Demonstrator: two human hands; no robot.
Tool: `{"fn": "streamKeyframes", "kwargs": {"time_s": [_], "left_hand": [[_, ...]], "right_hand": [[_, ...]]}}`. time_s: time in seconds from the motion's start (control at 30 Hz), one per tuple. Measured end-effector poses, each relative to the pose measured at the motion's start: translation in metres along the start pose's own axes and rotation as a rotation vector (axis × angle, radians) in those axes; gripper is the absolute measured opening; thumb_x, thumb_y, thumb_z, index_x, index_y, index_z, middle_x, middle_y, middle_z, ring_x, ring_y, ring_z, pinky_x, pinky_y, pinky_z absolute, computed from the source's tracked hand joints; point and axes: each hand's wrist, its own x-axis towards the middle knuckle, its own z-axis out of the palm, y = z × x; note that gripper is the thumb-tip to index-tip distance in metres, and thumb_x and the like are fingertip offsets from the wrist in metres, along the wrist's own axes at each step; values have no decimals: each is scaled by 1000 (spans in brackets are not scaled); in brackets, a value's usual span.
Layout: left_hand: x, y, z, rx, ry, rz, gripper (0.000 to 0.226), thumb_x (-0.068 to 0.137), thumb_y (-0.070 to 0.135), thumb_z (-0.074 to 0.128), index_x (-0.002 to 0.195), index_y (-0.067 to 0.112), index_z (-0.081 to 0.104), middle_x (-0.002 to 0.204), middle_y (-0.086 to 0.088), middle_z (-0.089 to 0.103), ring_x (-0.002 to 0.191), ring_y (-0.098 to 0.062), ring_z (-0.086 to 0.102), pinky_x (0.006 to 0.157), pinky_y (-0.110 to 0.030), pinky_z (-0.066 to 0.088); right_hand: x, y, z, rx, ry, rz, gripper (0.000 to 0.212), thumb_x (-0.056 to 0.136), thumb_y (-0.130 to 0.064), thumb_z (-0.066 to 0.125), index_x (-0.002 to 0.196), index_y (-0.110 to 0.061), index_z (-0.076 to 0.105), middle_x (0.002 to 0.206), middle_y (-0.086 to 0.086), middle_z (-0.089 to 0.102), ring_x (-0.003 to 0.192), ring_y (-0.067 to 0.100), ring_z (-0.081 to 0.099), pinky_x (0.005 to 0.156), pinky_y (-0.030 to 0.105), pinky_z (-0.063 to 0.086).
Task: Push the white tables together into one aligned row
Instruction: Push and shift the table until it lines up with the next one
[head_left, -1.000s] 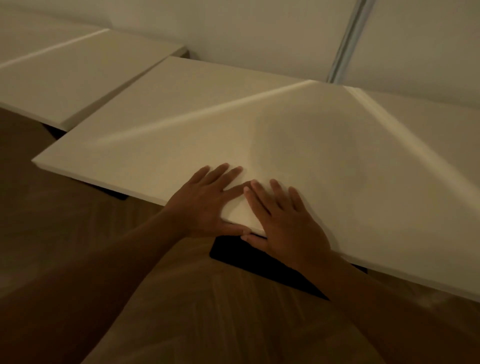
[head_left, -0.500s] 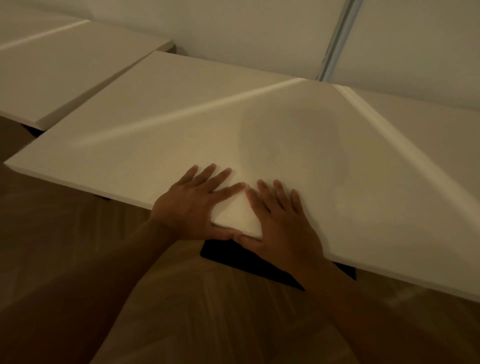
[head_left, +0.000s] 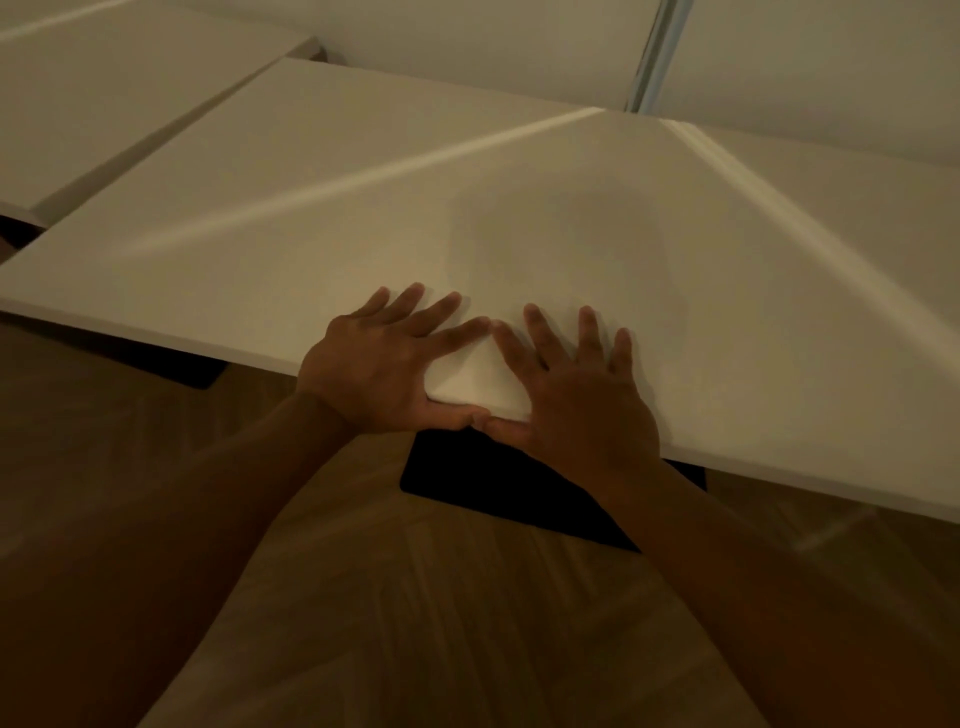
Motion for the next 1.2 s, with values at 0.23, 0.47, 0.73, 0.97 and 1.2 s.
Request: {"fn": "streamKeyframes", "kwargs": {"time_s": [0.23, 0.47, 0.73, 0.97, 1.2], "left_hand": [[8, -11, 4, -1, 43, 24, 95, 77, 95, 31, 153, 38, 37, 152, -4, 50, 135, -37, 51, 103, -54, 47], [17, -26, 10, 34, 78, 51, 95, 76, 93, 36, 150, 35, 44, 150, -4, 53, 133, -38, 54, 99, -53, 50], [19, -34, 14, -39, 104, 60, 92, 78, 93, 31, 151, 38, 42, 151, -2, 52, 135, -36, 51, 103, -53, 47], [18, -31, -1, -192, -107, -21, 102, 69, 99, 14, 157, 48, 16, 167, 8, 20, 154, -26, 18, 123, -45, 16], [5, -59, 6, -298, -25, 85, 85, 82, 88, 32, 153, 41, 37, 162, 6, 36, 151, -24, 27, 124, -46, 21]], "right_hand": [[12, -4, 1, 15, 20, 15, 96, 81, -87, 11, 158, -31, 9, 166, 9, 16, 143, 58, 16, 109, 75, 19], [25, -8, -1, 10, 12, 27, 97, 81, -87, 10, 158, -29, 12, 165, 10, 19, 141, 59, 19, 108, 76, 20], [33, -13, 1, 6, -29, 70, 96, 80, -87, 11, 158, -32, 4, 167, 6, 12, 145, 55, 13, 112, 72, 18], [29, -8, 0, 34, -53, 101, 95, 77, -90, 16, 156, -42, -5, 168, -6, 4, 150, 42, 9, 119, 62, 12], [40, -47, -14, 80, -157, 192, 101, 72, -93, 0, 155, -39, -10, 167, -3, -5, 152, 34, -5, 119, 63, 6]]}}
